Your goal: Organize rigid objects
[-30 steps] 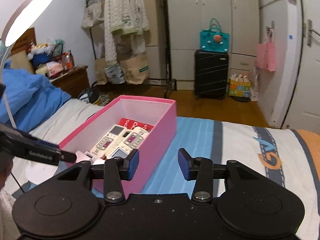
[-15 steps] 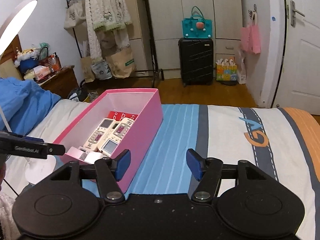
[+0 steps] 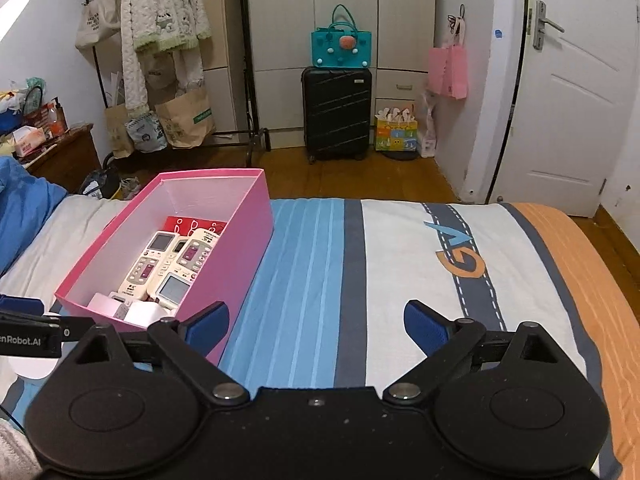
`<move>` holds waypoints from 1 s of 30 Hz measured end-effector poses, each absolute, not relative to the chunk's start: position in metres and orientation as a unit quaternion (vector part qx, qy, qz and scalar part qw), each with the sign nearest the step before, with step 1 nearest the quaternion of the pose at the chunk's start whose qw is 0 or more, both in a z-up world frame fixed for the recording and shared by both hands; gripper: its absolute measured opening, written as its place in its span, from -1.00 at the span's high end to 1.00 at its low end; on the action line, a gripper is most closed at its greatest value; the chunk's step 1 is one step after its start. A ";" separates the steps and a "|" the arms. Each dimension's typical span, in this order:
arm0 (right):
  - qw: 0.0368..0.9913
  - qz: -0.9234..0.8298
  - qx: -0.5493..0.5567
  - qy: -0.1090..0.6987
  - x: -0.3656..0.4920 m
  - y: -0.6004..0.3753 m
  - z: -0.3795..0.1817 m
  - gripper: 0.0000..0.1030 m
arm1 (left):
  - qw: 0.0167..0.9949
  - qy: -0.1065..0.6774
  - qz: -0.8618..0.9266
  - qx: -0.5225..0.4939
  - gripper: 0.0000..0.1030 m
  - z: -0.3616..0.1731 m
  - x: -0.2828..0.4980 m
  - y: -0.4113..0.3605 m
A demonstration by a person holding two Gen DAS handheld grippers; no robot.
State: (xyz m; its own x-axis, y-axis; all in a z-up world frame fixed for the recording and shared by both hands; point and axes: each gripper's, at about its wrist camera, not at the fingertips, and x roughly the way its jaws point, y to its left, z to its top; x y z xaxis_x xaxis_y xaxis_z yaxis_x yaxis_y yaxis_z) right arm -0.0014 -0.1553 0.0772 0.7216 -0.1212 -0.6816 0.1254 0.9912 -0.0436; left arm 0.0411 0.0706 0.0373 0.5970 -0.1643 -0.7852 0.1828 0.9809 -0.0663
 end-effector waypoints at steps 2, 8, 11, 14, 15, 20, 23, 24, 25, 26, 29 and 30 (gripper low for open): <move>0.927 -0.065 0.002 0.370 -0.002 -0.154 0.079 -0.87 | 0.893 0.439 -0.099 0.008 -0.74 0.038 0.040 0.072; 0.925 -0.060 -0.017 0.374 -0.005 -0.144 0.084 -0.87 | 0.894 0.436 -0.100 0.008 -0.91 0.041 0.039 0.073; 0.925 -0.061 -0.027 0.375 -0.006 -0.139 0.085 -0.87 | 0.893 0.440 -0.097 0.005 -0.94 0.043 0.040 0.074; 0.925 -0.062 -0.033 0.375 -0.007 -0.136 0.087 -0.87 | 0.890 0.448 -0.089 0.010 -0.94 0.042 0.041 0.075; 0.924 -0.062 -0.035 0.375 -0.007 -0.135 0.087 -0.87 | 0.889 0.448 -0.088 0.012 -0.94 0.042 0.041 0.076; 0.923 -0.068 -0.038 0.376 -0.007 -0.133 0.089 -0.87 | 0.889 0.449 -0.090 0.013 -0.94 0.043 0.039 0.077; 0.922 -0.073 -0.038 0.379 -0.007 -0.133 0.088 -0.87 | 0.889 0.449 -0.091 0.014 -0.94 0.044 0.039 0.077; 0.921 -0.075 -0.037 0.380 -0.007 -0.133 0.088 -0.87 | 0.888 0.450 -0.091 0.014 -0.94 0.044 0.039 0.077; 0.920 -0.076 -0.035 0.382 -0.007 -0.133 0.088 -0.87 | 0.888 0.451 -0.091 0.014 -0.94 0.044 0.038 0.077; 0.919 -0.077 -0.034 0.384 -0.007 -0.133 0.087 -0.87 | 0.888 0.452 -0.090 0.015 -0.94 0.044 0.038 0.077; 0.917 -0.079 -0.029 0.389 -0.006 -0.135 0.085 -0.87 | 0.886 0.454 -0.088 0.017 -0.94 0.044 0.038 0.077; 0.917 -0.079 -0.027 0.391 -0.006 -0.135 0.085 -0.87 | 0.886 0.455 -0.087 0.017 -0.94 0.044 0.039 0.077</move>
State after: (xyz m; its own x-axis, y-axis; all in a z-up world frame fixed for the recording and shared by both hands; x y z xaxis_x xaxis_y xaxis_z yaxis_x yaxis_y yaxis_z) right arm -0.0063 -0.1347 0.0846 0.6822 -0.1658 -0.7121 0.1233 0.9861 -0.1115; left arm 0.0389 0.0770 0.0437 0.5699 -0.1393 -0.8098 0.1695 0.9843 -0.0499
